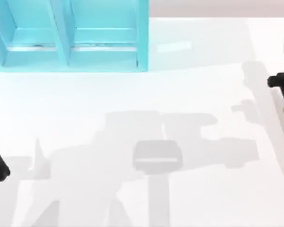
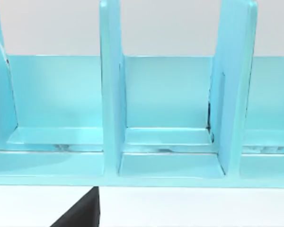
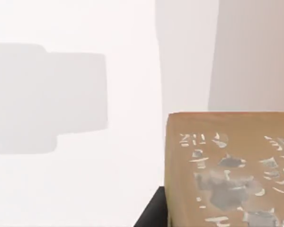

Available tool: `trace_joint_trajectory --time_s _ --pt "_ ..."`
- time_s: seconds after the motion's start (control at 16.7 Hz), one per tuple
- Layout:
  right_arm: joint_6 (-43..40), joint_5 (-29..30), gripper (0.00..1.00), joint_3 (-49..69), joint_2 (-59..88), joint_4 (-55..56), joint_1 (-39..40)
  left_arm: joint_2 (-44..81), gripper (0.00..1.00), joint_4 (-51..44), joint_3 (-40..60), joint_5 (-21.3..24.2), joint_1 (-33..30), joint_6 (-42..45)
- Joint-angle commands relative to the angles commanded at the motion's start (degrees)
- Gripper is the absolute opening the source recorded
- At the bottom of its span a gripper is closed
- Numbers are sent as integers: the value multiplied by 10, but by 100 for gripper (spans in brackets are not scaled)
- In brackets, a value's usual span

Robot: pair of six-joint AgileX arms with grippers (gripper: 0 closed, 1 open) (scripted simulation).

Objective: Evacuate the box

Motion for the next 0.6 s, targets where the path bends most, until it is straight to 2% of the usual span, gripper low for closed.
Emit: trace_joint_trajectory --time_s 0.3,0.6 --pt "177 -2 0 6 52 48 180 0 100 0 0 0 0 0" --pt "266 -6 0 5 81 79 253 0 100 0 0 0 0 0"
